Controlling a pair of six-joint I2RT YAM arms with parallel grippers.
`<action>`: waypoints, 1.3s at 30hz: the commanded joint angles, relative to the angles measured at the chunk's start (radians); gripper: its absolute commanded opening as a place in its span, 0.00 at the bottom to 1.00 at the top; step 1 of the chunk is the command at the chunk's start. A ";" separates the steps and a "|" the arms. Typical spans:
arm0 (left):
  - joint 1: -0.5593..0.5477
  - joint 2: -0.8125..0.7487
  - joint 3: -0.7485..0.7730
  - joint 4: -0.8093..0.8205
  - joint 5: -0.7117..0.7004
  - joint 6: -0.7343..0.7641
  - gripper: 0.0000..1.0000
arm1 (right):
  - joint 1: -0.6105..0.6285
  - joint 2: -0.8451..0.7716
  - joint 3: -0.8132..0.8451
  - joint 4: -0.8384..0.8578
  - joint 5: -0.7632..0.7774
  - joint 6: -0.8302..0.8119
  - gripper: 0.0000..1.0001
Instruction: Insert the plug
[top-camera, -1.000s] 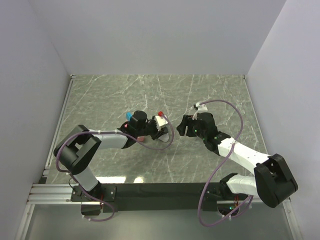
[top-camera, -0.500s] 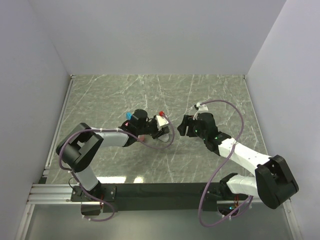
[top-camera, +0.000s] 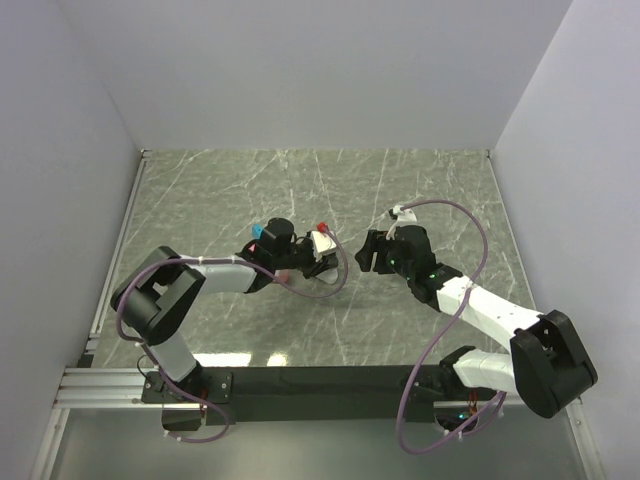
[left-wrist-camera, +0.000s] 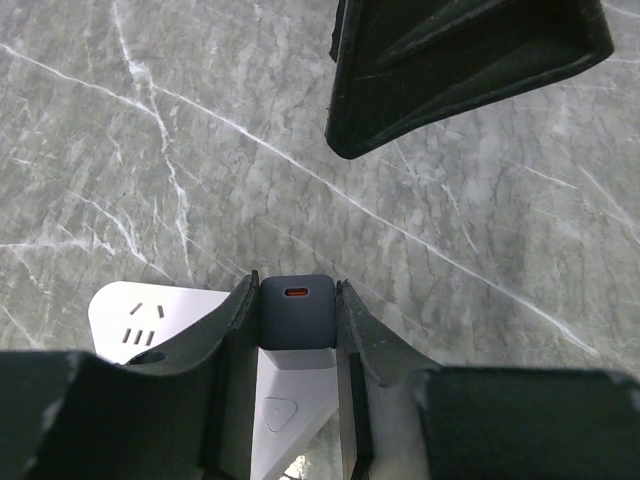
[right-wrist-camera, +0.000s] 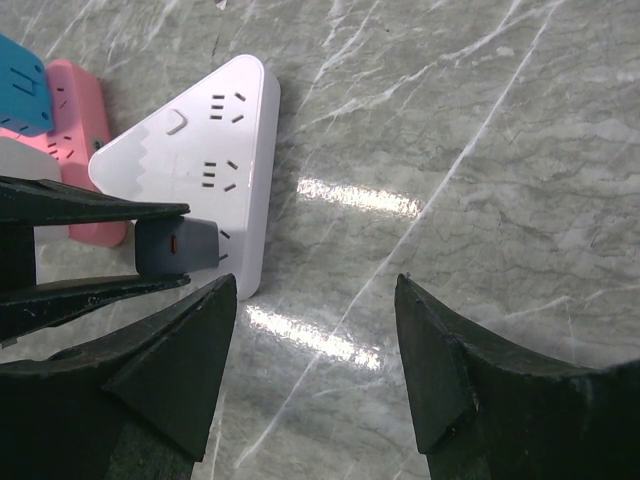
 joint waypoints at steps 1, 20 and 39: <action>0.004 -0.023 0.007 -0.092 0.025 0.009 0.01 | -0.001 -0.013 0.039 0.012 0.014 -0.011 0.71; 0.041 -0.014 0.028 -0.109 0.030 0.013 0.01 | 0.002 -0.010 0.042 0.008 0.003 -0.014 0.71; 0.021 -0.018 -0.070 -0.027 0.016 -0.051 0.01 | 0.002 -0.022 0.032 0.013 0.002 -0.010 0.71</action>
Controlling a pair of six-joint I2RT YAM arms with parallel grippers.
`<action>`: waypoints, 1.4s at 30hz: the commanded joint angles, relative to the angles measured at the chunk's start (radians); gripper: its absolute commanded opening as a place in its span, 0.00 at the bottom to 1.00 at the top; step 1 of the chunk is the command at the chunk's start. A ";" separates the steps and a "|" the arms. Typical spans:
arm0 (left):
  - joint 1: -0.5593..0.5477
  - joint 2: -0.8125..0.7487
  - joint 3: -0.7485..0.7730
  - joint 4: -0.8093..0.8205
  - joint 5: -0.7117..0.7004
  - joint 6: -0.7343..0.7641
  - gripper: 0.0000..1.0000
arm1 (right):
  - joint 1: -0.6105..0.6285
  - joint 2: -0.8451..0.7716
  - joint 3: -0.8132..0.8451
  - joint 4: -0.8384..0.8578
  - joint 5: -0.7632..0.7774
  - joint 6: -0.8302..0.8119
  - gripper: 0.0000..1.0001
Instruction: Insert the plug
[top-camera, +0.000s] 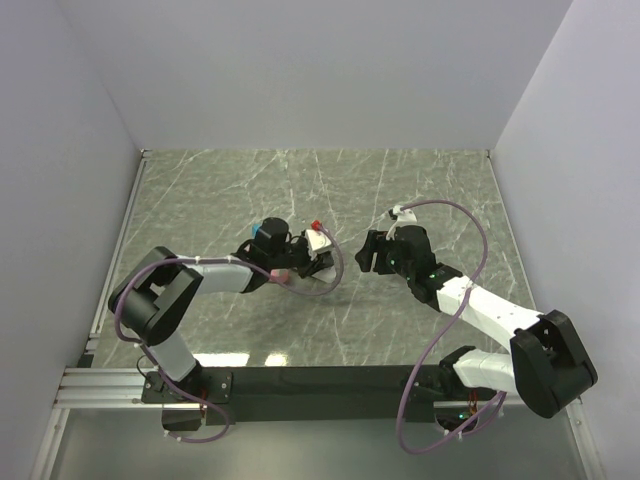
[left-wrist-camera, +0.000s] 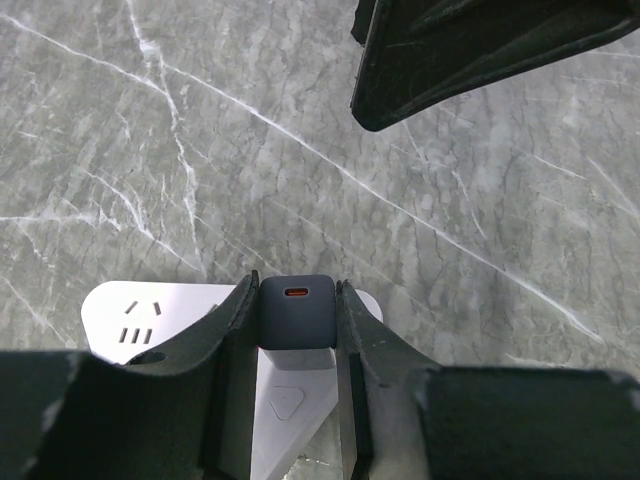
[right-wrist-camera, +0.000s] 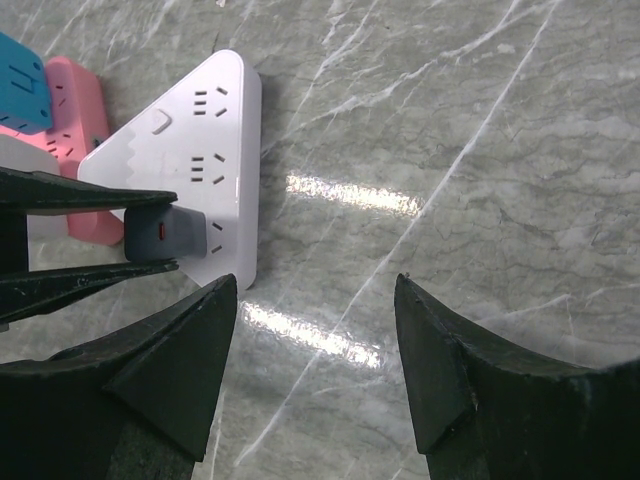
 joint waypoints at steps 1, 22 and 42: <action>-0.011 -0.010 -0.056 -0.016 -0.002 -0.036 0.01 | 0.002 -0.028 0.030 0.018 0.005 -0.008 0.71; -0.125 0.019 -0.211 0.211 -0.154 -0.131 0.01 | 0.002 -0.076 0.016 0.029 0.008 -0.005 0.71; -0.235 0.145 -0.208 0.185 -0.261 -0.183 0.01 | 0.002 -0.114 0.002 0.038 0.002 0.001 0.71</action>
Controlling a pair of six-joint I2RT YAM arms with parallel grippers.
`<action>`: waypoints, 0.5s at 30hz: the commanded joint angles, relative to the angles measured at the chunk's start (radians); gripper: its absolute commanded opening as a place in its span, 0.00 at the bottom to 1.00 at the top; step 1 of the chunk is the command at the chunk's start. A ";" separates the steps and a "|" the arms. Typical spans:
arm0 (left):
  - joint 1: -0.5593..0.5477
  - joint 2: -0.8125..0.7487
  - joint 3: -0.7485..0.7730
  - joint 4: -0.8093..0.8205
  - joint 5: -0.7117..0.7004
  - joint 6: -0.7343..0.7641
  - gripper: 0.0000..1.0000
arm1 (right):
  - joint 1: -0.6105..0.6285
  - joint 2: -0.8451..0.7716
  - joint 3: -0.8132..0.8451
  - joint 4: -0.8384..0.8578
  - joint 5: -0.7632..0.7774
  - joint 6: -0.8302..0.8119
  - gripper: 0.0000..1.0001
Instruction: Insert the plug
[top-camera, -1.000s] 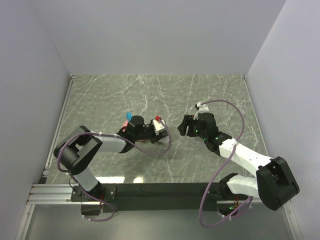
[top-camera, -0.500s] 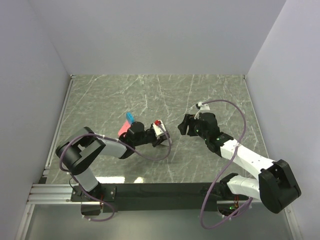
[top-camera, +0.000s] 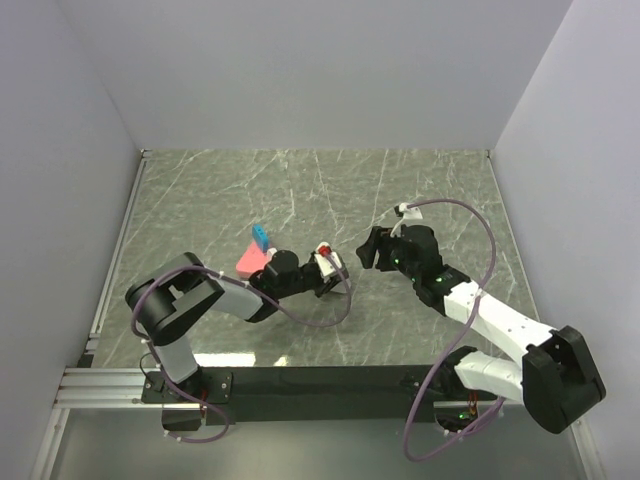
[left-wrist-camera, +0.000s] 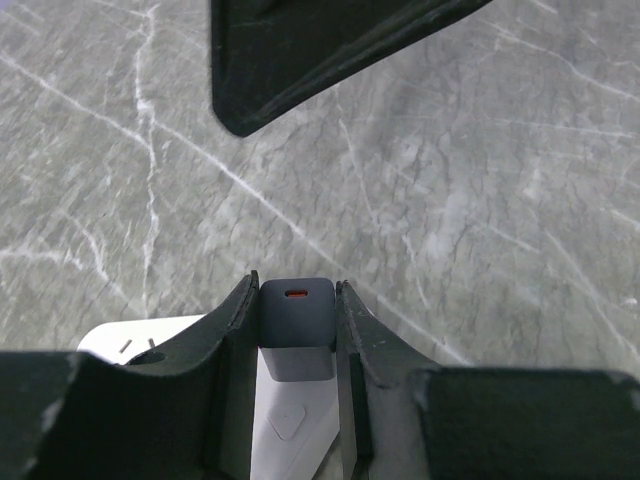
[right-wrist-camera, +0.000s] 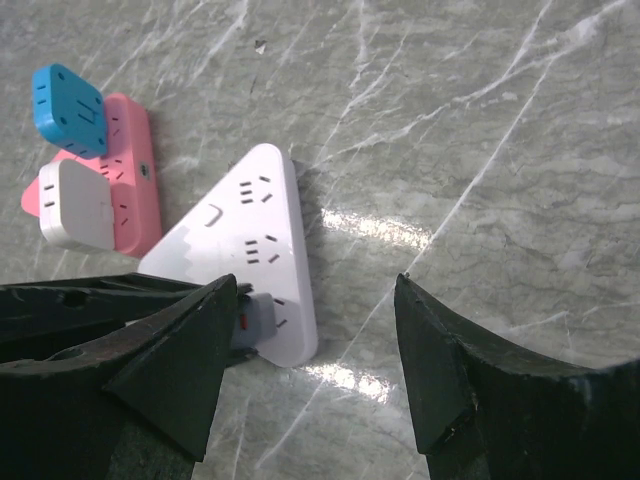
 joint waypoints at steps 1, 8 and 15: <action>-0.042 0.102 -0.020 -0.258 -0.004 -0.058 0.01 | 0.002 -0.036 0.001 0.039 0.001 0.003 0.71; -0.076 0.132 -0.050 -0.214 -0.022 -0.104 0.01 | 0.002 -0.065 -0.011 0.040 0.009 0.003 0.71; -0.099 0.155 -0.134 -0.058 -0.052 -0.170 0.01 | 0.002 -0.070 -0.011 0.042 0.009 0.005 0.71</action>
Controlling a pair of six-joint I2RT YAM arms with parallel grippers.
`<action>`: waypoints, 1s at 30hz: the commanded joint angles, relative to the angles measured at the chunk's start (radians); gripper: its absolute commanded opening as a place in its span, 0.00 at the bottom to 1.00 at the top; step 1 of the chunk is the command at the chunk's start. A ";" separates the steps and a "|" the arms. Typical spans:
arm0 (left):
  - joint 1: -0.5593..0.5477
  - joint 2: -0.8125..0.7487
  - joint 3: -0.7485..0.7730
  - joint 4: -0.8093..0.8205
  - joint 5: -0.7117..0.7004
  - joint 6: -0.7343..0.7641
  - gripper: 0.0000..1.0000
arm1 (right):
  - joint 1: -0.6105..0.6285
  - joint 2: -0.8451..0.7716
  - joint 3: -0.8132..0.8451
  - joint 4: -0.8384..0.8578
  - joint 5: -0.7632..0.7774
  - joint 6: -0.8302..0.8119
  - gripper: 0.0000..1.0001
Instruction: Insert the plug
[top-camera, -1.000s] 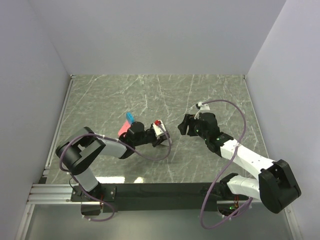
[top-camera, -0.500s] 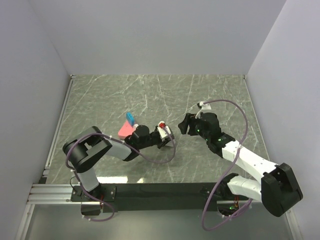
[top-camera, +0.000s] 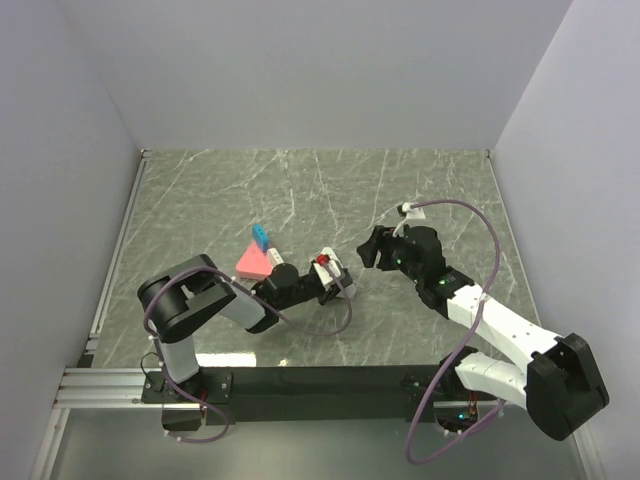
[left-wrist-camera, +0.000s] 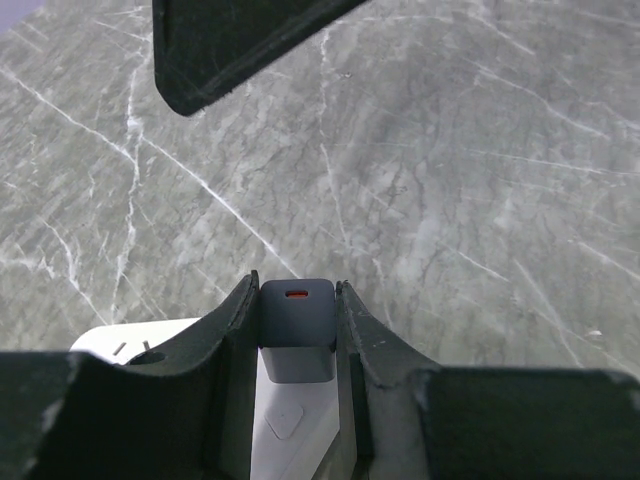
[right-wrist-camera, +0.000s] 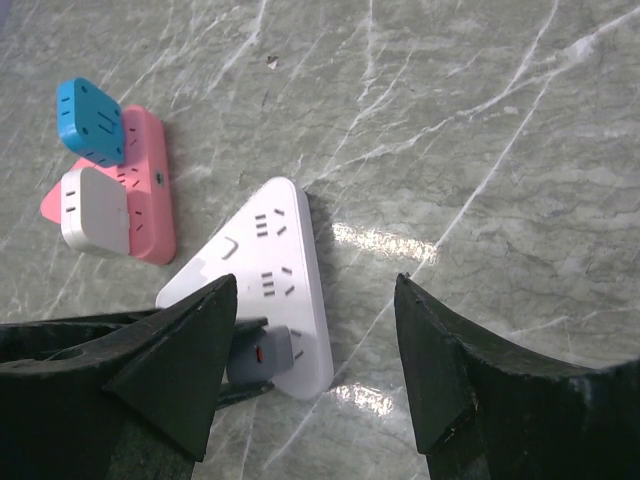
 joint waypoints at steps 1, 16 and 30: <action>-0.029 0.100 -0.107 -0.195 0.032 -0.110 0.01 | 0.001 -0.024 -0.003 0.038 0.008 0.002 0.71; -0.051 0.113 -0.135 -0.118 -0.037 -0.177 0.01 | 0.002 -0.046 -0.005 0.037 0.010 0.001 0.71; -0.063 0.025 -0.046 -0.295 -0.121 -0.186 0.46 | 0.002 -0.044 0.017 0.028 -0.012 -0.007 0.73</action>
